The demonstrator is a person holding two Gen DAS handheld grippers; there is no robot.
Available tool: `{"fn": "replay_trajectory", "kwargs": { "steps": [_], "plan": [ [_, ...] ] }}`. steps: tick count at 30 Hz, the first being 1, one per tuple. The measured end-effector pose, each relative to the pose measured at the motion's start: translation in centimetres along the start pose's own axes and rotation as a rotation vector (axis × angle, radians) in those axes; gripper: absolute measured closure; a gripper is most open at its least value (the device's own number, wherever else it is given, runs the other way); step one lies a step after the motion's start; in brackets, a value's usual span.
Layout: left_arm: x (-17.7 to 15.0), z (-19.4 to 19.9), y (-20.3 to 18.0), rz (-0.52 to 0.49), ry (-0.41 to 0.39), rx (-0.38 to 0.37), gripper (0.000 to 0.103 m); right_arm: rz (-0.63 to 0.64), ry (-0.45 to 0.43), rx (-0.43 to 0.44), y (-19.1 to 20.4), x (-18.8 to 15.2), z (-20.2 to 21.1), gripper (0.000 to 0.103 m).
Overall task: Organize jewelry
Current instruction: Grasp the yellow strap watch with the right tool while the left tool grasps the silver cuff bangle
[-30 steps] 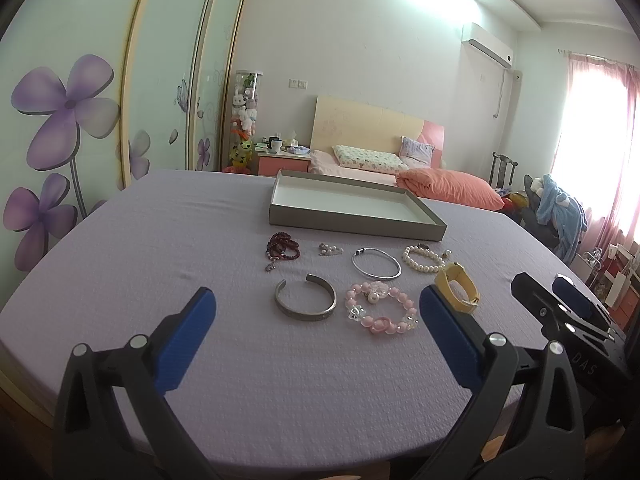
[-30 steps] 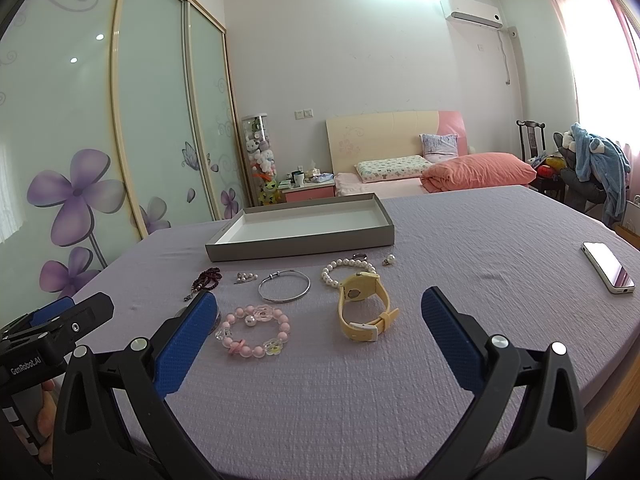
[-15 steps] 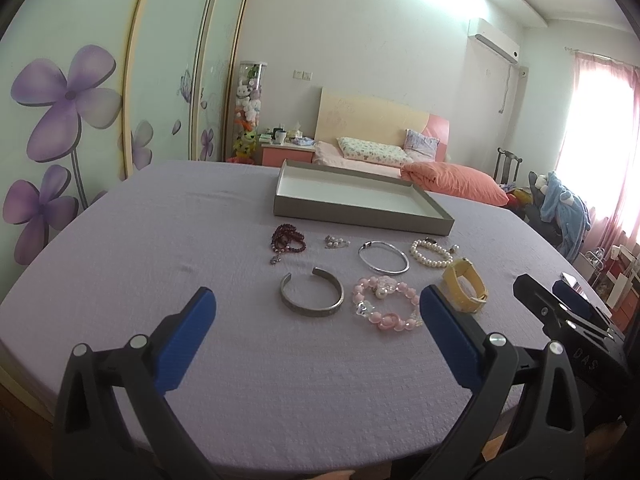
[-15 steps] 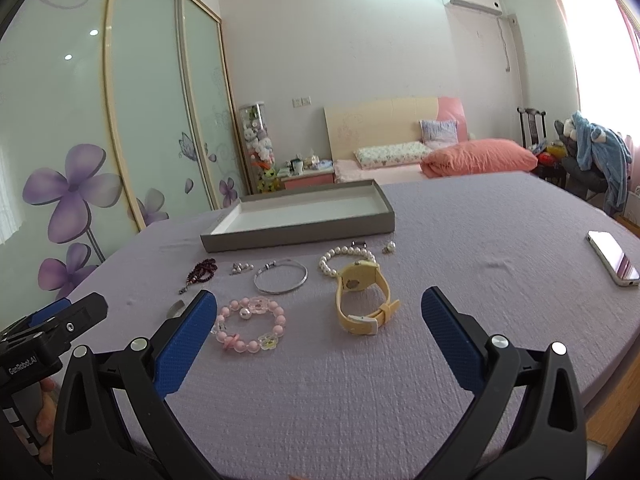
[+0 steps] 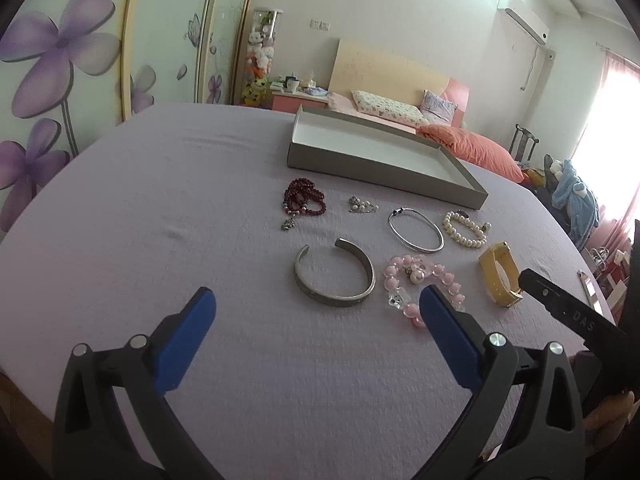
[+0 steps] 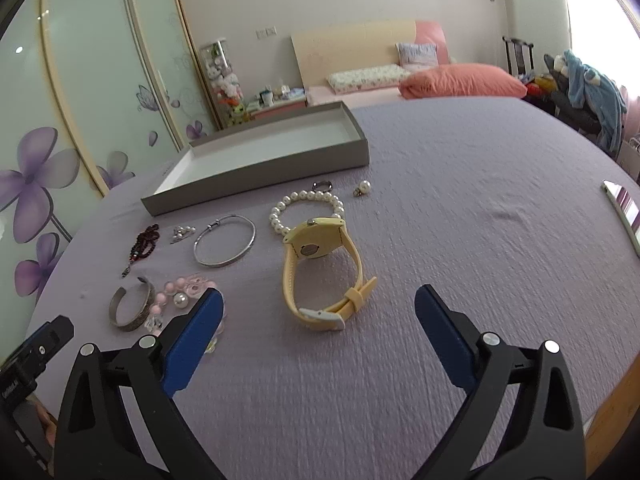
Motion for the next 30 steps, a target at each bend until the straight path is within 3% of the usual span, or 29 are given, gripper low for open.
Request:
{"fn": "replay_trajectory", "kwargs": {
  "steps": [6,13,15,17,20,30],
  "plan": [
    [0.4,-2.1,0.3,-0.039,0.047,0.045,0.002,0.003,0.077,-0.036,-0.3,0.7,-2.5,0.005],
    [0.8,-4.1,-0.2,-0.062,0.094,0.037,0.002,0.02,0.134,-0.05,-0.1,0.4,-4.2,0.012],
    [0.8,-4.7,-0.4,-0.072,0.111,0.041,0.002,0.025,0.149,-0.063,-0.2,0.1,-4.5,0.018],
    [0.6,-5.2,-0.7,-0.082,0.13,0.046,0.002,0.031,0.166,-0.076,-0.4,-0.1,-4.9,0.031],
    [0.2,-5.9,-1.1,-0.095,0.151,0.062,0.002,0.064,0.132,-0.09,-0.4,0.2,-4.7,0.061],
    [-0.4,-7.9,-1.0,-0.118,0.218,0.121,0.002,-0.025,0.114,-0.024,-1.1,0.8,-4.5,0.064]
  ]
}}
Point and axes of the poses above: each gripper's, at about its wrist camera, not at the fingertips, and z roughly against the way its jaws point, y to its left, x to its top, the point moved 9 cm from there along -z, roughly the way its jaws point, and after that the axes turned 2 degrees about z, right-handed, at the moved point
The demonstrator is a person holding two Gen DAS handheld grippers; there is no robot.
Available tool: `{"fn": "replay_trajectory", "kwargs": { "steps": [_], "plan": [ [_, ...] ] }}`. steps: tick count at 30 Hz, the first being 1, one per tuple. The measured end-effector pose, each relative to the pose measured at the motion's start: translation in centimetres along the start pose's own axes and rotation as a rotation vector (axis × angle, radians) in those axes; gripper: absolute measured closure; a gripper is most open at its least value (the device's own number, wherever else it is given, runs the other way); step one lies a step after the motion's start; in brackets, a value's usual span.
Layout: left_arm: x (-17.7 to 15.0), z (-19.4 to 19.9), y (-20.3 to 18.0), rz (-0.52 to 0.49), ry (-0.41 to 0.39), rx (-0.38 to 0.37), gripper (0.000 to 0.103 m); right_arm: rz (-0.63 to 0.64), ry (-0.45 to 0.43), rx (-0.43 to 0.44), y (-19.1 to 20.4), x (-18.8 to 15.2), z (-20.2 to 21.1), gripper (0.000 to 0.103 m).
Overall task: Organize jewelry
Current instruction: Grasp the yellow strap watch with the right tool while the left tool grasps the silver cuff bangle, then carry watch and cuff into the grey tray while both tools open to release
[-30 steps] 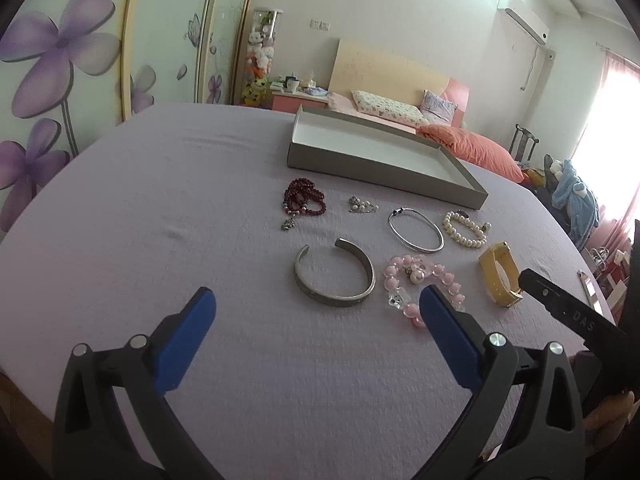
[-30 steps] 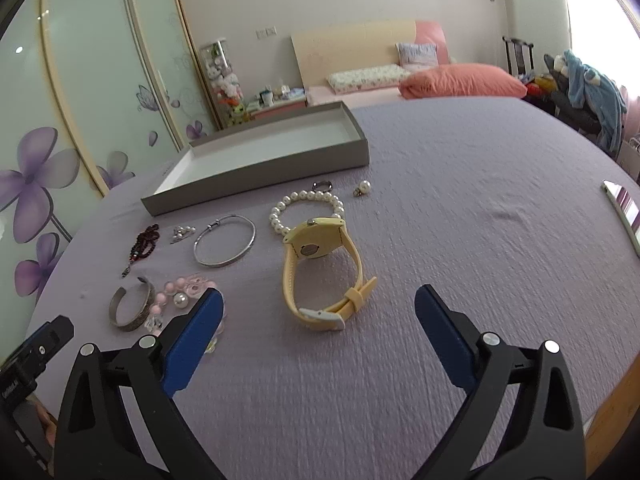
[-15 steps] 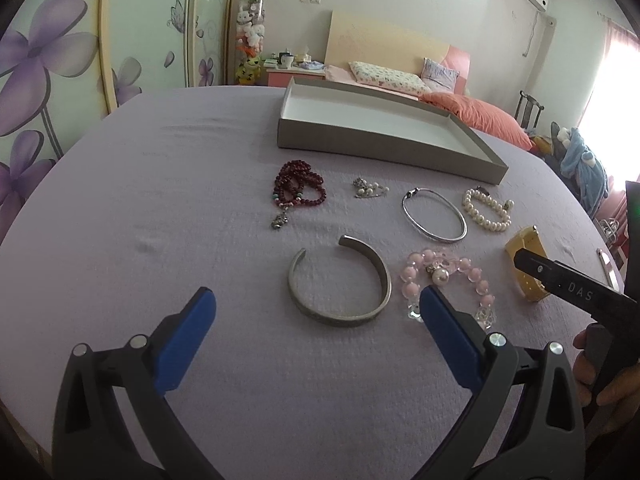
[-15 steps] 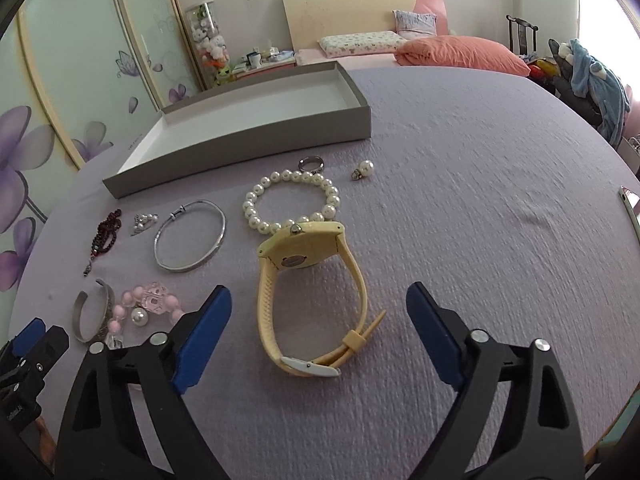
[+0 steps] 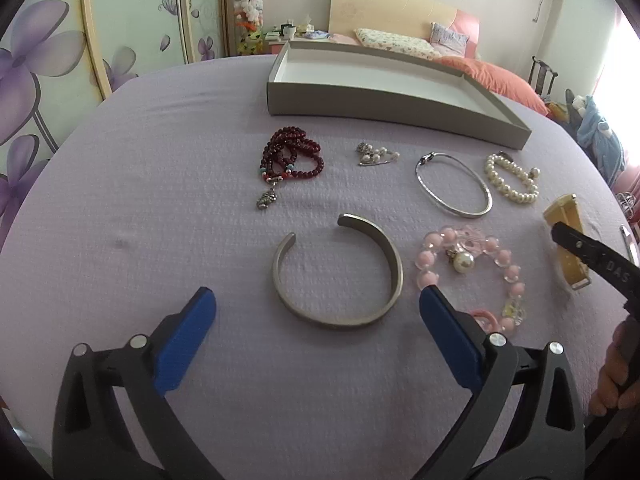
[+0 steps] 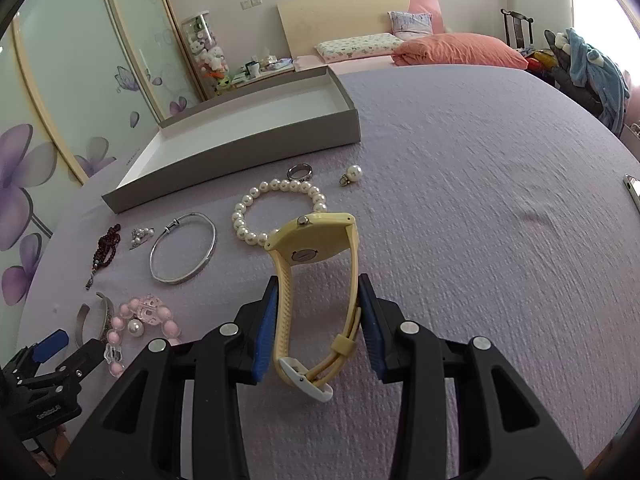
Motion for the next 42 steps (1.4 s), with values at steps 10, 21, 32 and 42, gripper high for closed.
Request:
{"fn": "replay_trajectory", "kwargs": {
  "steps": [10,21,32,42],
  "plan": [
    [1.2,-0.8,-0.1,0.0,-0.008,0.032,0.015,0.011,-0.019,0.013,0.4,0.4,0.3,0.063],
    [2.0,0.5,-0.2,0.01,-0.039,-0.016,0.037,0.035,-0.049,0.02,0.6,1.3,1.6,0.063],
    [9.8,7.0,0.1,-0.045,-0.26,-0.018,0.037,0.126,-0.129,0.095,3.0,7.8,3.8,0.063],
    [21.1,4.1,-1.9,-0.01,-0.314,-0.119,0.037,0.151,-0.194,0.129,5.4,19.6,1.4,0.063]
  ]
}}
Point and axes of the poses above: each gripper's, at about its wrist camera, not at the fingertips, and z roughly against the way its jaws point, y to its left, x to its top, the point moved 9 cm from there along -z, roughly the way its jaws point, and after that the axes turned 2 degrees about z, right-handed, at the moved point
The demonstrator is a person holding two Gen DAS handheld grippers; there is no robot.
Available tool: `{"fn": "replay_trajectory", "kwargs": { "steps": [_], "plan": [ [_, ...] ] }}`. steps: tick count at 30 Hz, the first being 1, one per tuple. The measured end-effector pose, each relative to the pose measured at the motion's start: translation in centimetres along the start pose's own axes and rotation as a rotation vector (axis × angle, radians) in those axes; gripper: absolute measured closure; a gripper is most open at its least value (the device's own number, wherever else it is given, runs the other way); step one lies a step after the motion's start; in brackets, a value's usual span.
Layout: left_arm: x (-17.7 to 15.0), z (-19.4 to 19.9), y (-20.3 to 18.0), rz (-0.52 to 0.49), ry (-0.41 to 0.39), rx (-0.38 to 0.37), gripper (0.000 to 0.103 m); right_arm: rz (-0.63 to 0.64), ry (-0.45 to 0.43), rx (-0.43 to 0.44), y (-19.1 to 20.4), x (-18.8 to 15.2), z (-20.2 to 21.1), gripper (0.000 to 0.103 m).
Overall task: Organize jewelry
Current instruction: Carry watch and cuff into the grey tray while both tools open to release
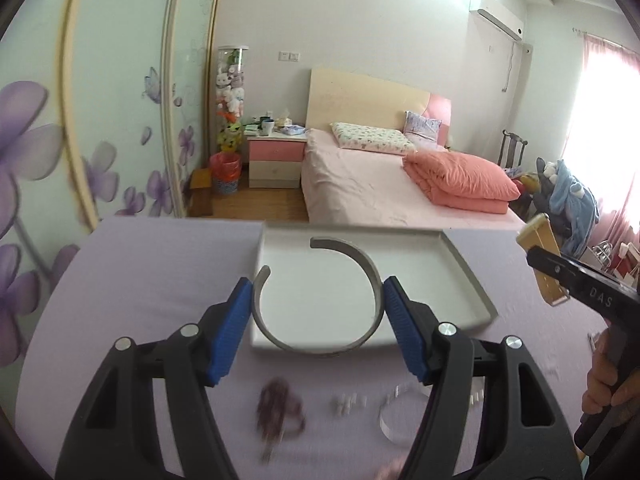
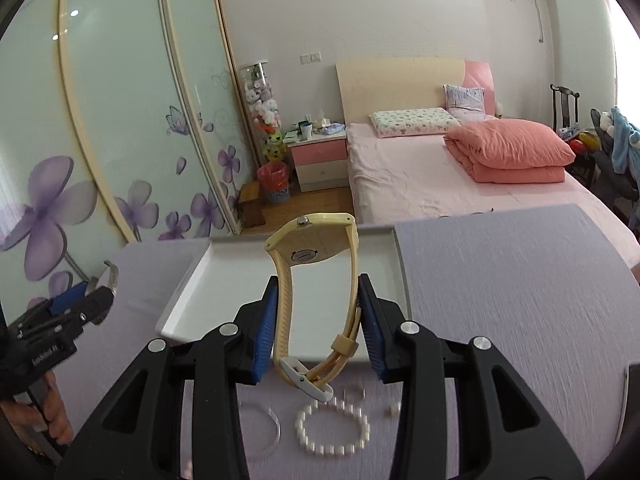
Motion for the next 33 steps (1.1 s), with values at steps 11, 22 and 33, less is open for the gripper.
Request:
{"fn": "replay_trajectory", "kwargs": {
  "steps": [11,22,33],
  "plan": [
    [0.1,-15.6,-0.7,0.009,0.232,0.05,0.037,-0.051,0.404,-0.099,-2.5,-3.3,-17.7,0.064],
    [0.0,-21.1,-0.4,0.032,0.279,0.067,0.037,-0.011,0.414,-0.161,-2.6,-1.4,-22.4,0.058],
    [0.4,-22.3,-0.7,0.047,0.281,0.074,0.036,-0.079,0.27,-0.079,-4.5,0.1,-18.2,0.031]
  ]
}}
Point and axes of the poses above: each gripper's, at about its wrist camera, not at the fingertips, and z roughly against the way its jaws point, y to its left, x to its top, the point moved 9 cm from there along -z, roughly the way its jaws point, and after that the axes turned 2 degrees about z, right-handed, at the moved point
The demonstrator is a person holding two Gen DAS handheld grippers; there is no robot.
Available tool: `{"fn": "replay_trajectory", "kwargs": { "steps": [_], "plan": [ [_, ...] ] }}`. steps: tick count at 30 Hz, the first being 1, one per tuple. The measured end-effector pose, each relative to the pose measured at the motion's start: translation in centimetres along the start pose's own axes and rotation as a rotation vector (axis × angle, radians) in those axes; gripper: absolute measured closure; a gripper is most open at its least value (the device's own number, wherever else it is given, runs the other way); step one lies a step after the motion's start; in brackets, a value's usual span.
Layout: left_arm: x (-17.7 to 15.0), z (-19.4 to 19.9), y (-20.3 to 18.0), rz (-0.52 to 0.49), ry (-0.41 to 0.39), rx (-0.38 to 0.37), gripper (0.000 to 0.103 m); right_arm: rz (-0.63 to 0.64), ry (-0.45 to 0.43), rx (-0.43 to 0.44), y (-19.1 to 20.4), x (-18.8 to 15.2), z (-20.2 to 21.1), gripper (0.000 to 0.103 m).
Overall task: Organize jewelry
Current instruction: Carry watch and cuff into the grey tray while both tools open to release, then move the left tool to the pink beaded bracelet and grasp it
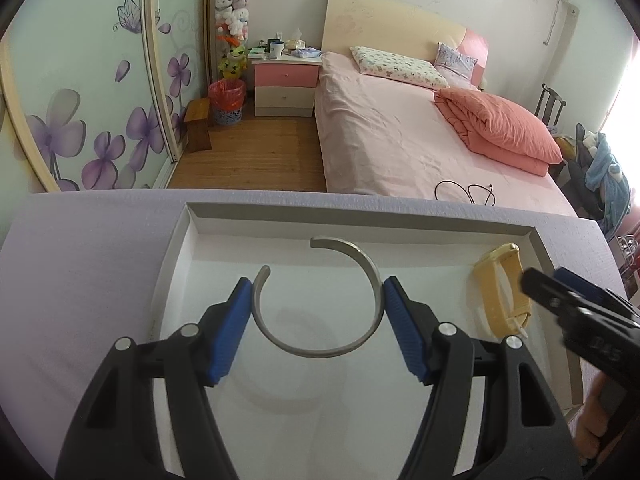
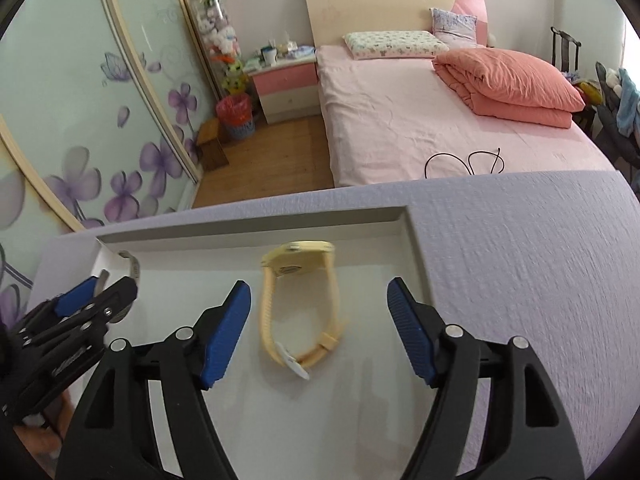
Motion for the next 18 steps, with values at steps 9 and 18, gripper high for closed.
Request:
{"fn": "replay_trajectory", "kwargs": {
  "steps": [9,18],
  "plan": [
    [1.1,6.6,1.7,0.045,-0.132,-0.006,0.019,-0.021,-0.041,-0.01,-2.1,-2.0,4.3,0.031],
    [-3.5,16.0,5.3,0.027,-0.23,0.013,0.014,0.013,-0.106,0.019,-1.6,-5.5,10.5,0.031]
  ]
}}
Point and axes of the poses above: each gripper's, at about its wrist camera, not at the fingertips, and z roughly against the way its jaws point, y to its left, x to its top, the point moved 9 cm from there along -z, roughly the way its jaws point, and after that the axes turned 2 degrees about z, right-handed, at the moved point
